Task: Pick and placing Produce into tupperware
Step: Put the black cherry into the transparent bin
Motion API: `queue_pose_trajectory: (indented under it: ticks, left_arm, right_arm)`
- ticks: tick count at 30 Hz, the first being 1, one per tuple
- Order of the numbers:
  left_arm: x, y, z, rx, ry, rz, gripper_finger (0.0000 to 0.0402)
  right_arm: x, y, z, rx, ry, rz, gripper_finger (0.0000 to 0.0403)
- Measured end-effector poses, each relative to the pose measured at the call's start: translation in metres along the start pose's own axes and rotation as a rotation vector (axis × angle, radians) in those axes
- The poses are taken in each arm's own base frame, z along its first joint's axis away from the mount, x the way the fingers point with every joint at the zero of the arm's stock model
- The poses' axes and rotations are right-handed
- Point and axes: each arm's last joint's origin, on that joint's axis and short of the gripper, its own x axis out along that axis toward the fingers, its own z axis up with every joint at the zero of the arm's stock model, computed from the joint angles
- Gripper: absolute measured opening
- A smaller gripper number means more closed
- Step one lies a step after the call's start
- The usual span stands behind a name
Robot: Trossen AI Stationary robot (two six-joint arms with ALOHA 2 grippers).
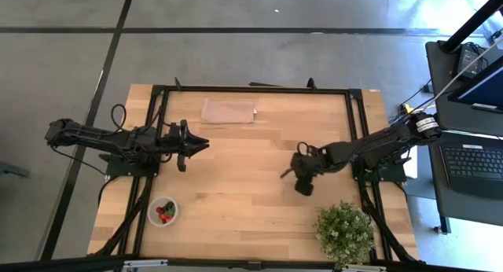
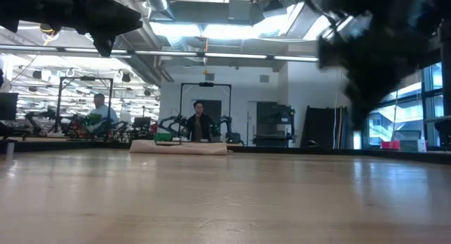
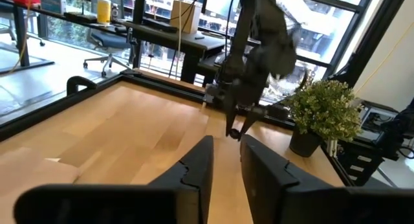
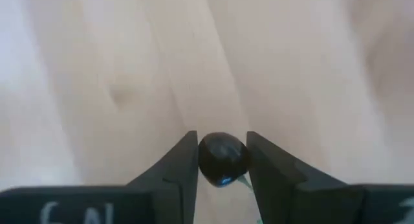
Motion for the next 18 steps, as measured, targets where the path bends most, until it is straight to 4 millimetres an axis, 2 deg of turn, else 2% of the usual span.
queue_pose_trajectory:
  ticks: [4,9,12,15,18]
  left_arm:
    - [0.000,-0.001,0.002,-0.005,-0.023,-0.007,0.0079]
    - [-0.001,-0.004,0.015,0.044,-0.156,-0.039,0.0088]
    - [-0.003,-0.006,0.022,0.093,-0.228,-0.052,0.0093]
    - [-0.004,-0.007,0.026,0.117,-0.266,-0.056,0.0098]
    - [-0.005,-0.007,0.028,0.115,-0.288,-0.060,0.0103]
  right_arm:
    - [-0.035,0.009,0.054,-0.048,-0.254,0.061,0.0114]
    - [-0.086,0.012,0.118,-0.160,-0.633,0.088,0.0114]
    - [-0.105,0.012,0.151,-0.214,-0.808,0.074,0.0114]
    - [-0.106,0.014,0.181,-0.254,-0.869,0.073,0.0114]
    - [-0.085,0.018,0.206,-0.275,-0.837,0.114,0.0114]
